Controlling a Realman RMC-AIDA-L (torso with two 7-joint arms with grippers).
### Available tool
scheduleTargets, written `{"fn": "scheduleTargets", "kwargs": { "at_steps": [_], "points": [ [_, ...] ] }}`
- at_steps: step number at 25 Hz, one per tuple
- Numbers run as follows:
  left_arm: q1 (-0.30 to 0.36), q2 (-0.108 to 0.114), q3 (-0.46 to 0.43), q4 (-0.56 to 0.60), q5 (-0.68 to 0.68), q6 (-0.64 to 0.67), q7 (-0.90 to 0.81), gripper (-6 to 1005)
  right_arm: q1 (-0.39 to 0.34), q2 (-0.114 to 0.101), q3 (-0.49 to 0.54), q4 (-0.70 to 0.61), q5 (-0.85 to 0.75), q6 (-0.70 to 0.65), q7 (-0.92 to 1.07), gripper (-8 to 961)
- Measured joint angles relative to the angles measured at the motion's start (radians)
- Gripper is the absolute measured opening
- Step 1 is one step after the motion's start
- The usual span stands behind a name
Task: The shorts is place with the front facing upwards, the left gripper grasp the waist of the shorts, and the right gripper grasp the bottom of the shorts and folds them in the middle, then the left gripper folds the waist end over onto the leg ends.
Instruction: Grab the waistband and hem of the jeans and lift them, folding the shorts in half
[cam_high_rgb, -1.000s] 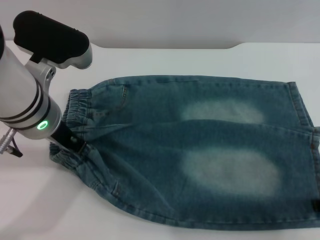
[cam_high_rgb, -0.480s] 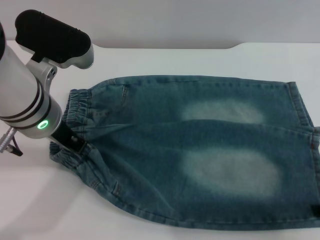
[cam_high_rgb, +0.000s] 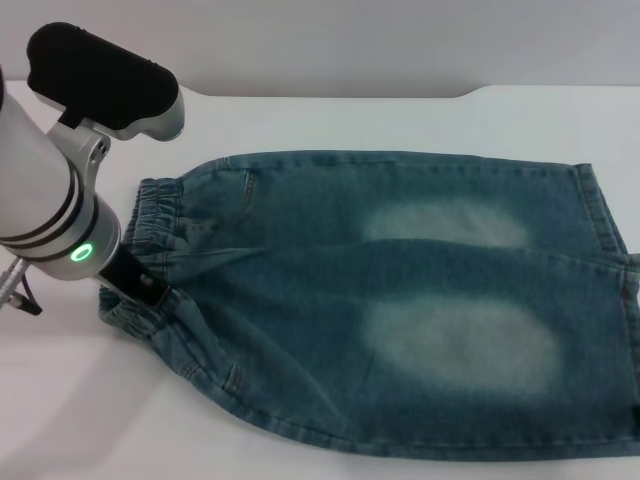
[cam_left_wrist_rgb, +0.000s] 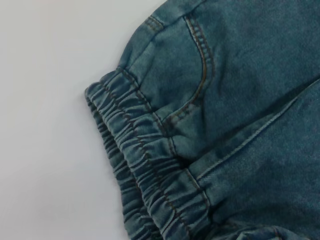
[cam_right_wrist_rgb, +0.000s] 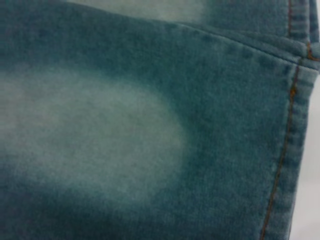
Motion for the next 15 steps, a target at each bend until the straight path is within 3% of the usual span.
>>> {"fn": "scheduleTargets", "kwargs": {
  "at_steps": [3,15],
  "points": [
    [0.006,0.000,-0.001,-0.002,0.000,0.009,0.000,27,0.000,0.001,0.000,0.000,0.005,-0.006,-0.007,-1],
    [0.011,0.000,-0.013,0.003,0.000,0.015,0.002,26,0.013,-0.001,0.024,0.028,0.006,0.001,0.008,15]
  ]
}}
